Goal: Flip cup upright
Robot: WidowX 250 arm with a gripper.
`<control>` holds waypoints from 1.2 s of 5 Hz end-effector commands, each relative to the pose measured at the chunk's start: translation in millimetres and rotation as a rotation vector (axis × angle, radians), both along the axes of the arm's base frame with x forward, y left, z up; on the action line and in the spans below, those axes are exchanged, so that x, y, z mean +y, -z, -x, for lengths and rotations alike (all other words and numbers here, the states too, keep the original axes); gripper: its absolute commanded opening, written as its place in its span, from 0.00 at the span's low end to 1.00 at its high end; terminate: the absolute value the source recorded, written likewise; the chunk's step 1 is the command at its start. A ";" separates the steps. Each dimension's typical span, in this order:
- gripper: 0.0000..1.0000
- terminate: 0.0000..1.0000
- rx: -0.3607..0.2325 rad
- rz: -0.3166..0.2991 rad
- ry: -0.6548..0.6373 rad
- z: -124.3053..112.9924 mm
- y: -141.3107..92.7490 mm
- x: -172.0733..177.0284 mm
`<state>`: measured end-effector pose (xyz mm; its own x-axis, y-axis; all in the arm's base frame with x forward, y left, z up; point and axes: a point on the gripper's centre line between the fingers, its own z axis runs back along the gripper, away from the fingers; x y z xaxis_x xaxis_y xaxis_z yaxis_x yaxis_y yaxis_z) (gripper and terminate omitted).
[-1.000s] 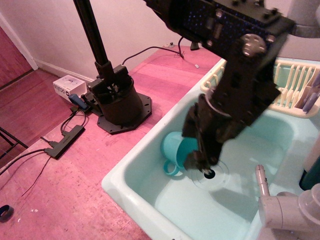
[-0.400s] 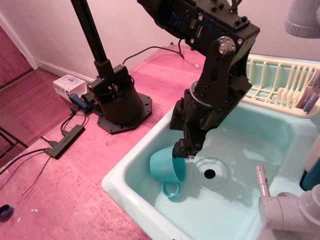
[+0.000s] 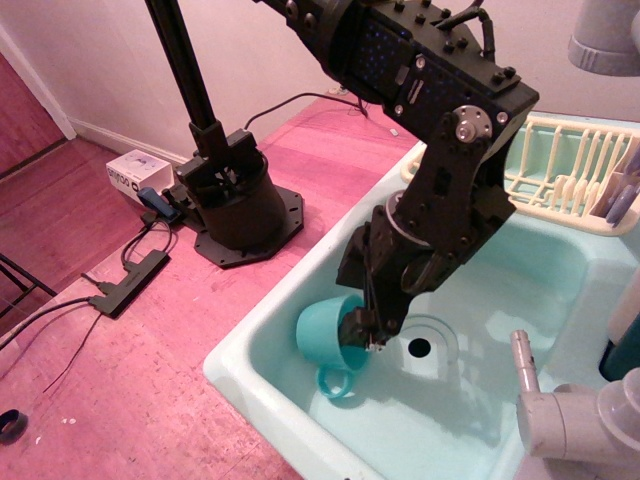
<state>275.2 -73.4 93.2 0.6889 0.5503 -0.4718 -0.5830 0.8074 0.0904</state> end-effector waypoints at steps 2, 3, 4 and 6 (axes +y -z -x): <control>0.00 0.00 -0.048 0.102 0.095 -1.3 -24.1 -14.9; 0.00 0.00 -0.038 0.122 0.144 -7.2 -24.6 -11.8; 0.00 0.00 -0.201 0.140 0.119 -5.3 -16.4 -15.2; 0.00 0.00 -0.704 -0.003 0.028 -11.9 -24.8 -11.8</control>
